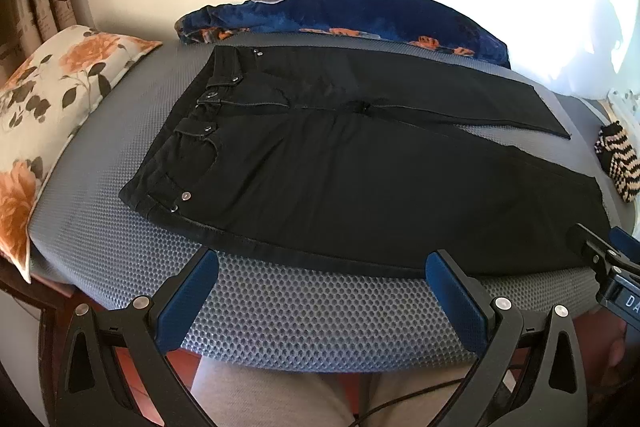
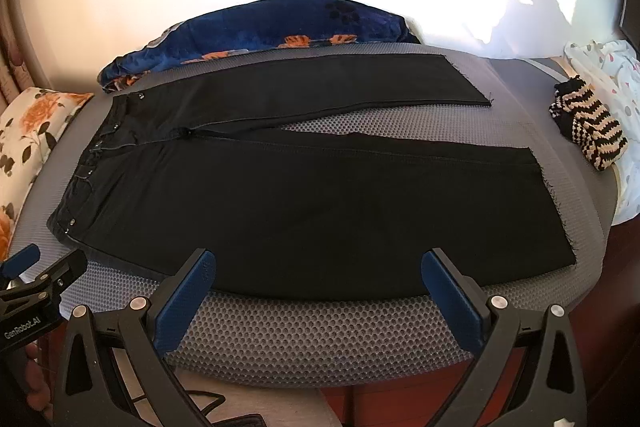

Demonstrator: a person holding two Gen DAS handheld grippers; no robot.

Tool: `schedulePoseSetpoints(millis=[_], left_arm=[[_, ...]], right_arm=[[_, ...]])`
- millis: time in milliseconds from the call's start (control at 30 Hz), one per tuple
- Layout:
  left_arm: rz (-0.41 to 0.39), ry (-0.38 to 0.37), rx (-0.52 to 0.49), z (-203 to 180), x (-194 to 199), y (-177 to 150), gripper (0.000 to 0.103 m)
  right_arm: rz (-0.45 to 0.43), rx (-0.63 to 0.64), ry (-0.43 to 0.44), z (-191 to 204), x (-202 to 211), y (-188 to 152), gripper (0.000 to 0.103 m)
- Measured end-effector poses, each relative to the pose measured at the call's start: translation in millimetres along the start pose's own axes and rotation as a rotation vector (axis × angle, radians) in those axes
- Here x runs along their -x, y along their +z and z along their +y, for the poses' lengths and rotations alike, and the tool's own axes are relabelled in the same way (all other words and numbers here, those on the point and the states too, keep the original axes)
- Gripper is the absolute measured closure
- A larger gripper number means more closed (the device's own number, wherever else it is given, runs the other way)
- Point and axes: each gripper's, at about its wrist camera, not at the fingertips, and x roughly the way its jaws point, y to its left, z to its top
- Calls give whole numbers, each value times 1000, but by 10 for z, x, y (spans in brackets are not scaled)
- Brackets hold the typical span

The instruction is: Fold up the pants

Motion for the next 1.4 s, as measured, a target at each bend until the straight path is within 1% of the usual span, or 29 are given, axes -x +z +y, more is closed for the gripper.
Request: schedulePoseSetpoints(millis=[367, 467, 567, 633, 700, 767, 867, 967, 1033, 1067, 1133, 1167, 1233, 1267, 1300, 1333, 1367, 1400], left_arm=[[13, -6, 2, 10, -53, 42, 0], [14, -22, 13, 42, -76, 83, 0], [14, -44, 33, 122, -107, 166, 0], [-3, -49, 48, 230, -128, 289, 0], [-29, -57, 63, 372, -153, 445, 0], [-51, -45, 73, 514, -182, 604, 0], [-82, -38, 99, 809, -292, 935, 2], [-98, -47, 137, 1145, -482, 1288, 3], [-107, -41, 153, 1372, -653, 1533, 16], [-98, -59, 164, 1508, -785, 1683, 18], [-63, -97, 192, 1716, -1035, 1907, 32], [-39, -126, 214, 1823, -1168, 2012, 34], [-8, -235, 253, 2028, -1442, 2203, 48], [22, -277, 274, 2128, -1599, 2294, 51], [57, -330, 298, 2246, -1791, 2395, 58], [72, -361, 308, 2300, -1905, 2440, 60], [94, -381, 315, 2381, -2056, 2506, 61], [108, -380, 321, 2434, -2157, 2545, 62]], right_arm=[[2, -5, -2, 9, -29, 50, 1], [8, -13, 18, -7, -58, 70, 1], [13, -16, 58, -22, -105, 122, 1], [4, -23, 95, -40, -124, 182, 1], [-19, -23, 115, -28, -123, 245, 1], [-47, -5, 133, -13, -125, 336, 1], [-48, 22, 174, 15, -210, 528, 1], [-53, 52, 173, 64, -337, 732, 1], [-45, 58, 177, 93, -449, 874, 1], [-44, 54, 178, 107, -519, 957, 1], [-36, 34, 203, 127, -660, 1108, 1], [-23, 15, 228, 124, -745, 1176, 1], [-10, -20, 261, 168, -926, 1322, 1], [-7, -25, 262, 201, -991, 1367, 1], [3, -25, 267, 263, -1094, 1431, 1], [11, -23, 273, 311, -1158, 1463, 1], [22, -17, 273, 371, -1247, 1503, 1], [35, -11, 270, 418, -1321, 1534, 1]])
